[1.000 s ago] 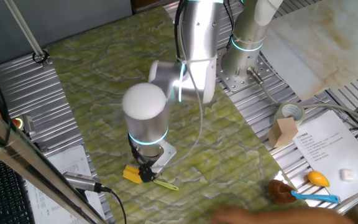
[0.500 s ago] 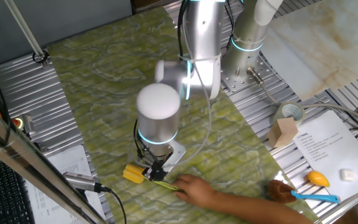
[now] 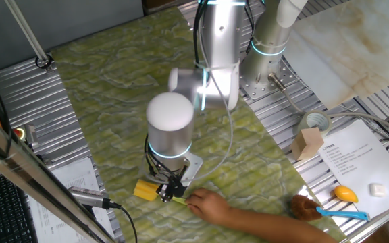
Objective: Scrub the table with a brush
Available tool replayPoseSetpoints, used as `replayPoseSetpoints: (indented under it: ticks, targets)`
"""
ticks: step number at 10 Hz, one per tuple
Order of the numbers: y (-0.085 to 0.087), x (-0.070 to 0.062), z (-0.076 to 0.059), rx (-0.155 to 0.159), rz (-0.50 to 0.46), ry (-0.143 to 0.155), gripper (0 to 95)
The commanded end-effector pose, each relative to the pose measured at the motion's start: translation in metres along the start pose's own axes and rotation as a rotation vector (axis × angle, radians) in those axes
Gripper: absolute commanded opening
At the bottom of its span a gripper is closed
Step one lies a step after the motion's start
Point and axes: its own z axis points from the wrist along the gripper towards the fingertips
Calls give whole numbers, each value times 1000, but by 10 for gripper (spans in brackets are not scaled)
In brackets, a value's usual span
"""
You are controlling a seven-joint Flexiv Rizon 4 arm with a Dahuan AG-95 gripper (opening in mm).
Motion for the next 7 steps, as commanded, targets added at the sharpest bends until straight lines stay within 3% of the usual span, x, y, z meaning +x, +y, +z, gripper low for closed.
replayPoseSetpoints:
  ticks: [1, 7]
  targets:
    - [3, -4, 3, 5, 7, -6, 380]
    - [4, -17, 12, 4, -8, 3, 380]
